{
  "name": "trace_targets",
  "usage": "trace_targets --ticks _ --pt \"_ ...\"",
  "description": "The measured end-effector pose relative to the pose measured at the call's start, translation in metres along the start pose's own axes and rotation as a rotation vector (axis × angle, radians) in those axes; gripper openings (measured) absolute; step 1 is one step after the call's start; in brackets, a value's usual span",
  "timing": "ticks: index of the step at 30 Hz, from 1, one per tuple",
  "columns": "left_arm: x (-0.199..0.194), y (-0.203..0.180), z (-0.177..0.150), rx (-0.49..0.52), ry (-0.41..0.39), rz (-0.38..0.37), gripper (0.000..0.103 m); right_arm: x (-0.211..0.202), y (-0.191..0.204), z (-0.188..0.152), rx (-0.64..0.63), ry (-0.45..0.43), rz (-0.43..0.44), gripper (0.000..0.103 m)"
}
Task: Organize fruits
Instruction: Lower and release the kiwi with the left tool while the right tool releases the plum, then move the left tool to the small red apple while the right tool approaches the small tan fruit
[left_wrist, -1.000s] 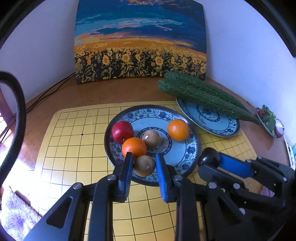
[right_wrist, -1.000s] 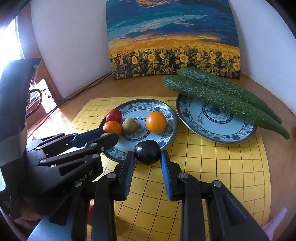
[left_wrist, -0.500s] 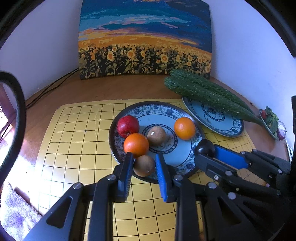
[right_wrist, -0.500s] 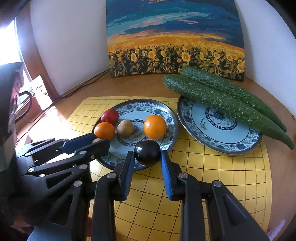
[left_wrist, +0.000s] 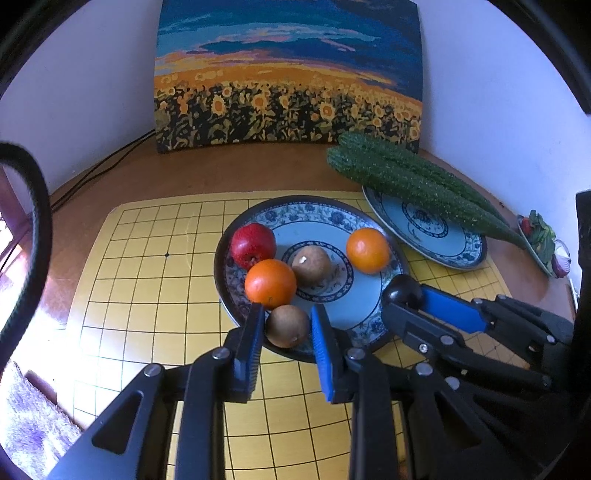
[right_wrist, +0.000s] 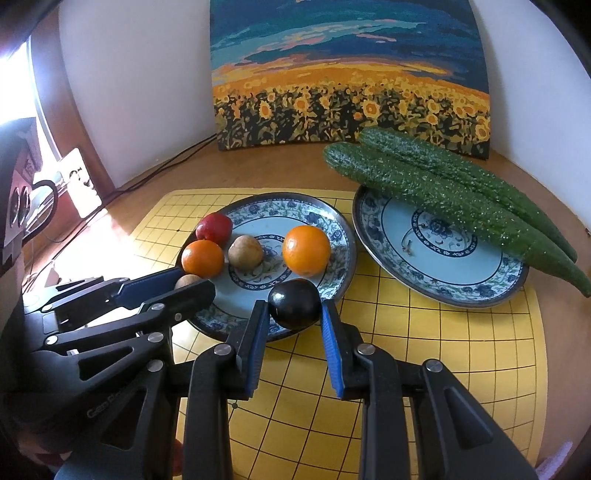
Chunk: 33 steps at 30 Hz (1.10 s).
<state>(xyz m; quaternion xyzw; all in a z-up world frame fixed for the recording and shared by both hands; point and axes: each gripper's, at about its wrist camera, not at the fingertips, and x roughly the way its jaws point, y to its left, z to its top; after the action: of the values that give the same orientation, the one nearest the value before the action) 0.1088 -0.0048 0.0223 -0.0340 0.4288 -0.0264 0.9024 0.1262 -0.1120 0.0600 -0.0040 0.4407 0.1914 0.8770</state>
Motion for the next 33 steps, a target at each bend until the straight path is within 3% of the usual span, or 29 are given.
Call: trace_targets --ticks 8,13,16,33 --pt "0.000 0.000 0.000 0.002 0.001 0.005 0.027 -0.001 -0.001 0.000 0.011 0.003 0.012 0.031" --pt "-0.003 0.003 0.000 -0.008 -0.002 0.017 0.036 -0.003 -0.006 0.000 0.034 -0.008 0.007 0.039" --pt "-0.004 0.004 -0.001 -0.009 0.002 0.006 0.037 -0.007 -0.007 0.000 0.044 -0.019 0.009 0.043" --pt "-0.024 0.001 -0.007 -0.005 0.008 -0.008 0.037 -0.031 -0.005 -0.014 0.062 -0.011 0.006 0.043"
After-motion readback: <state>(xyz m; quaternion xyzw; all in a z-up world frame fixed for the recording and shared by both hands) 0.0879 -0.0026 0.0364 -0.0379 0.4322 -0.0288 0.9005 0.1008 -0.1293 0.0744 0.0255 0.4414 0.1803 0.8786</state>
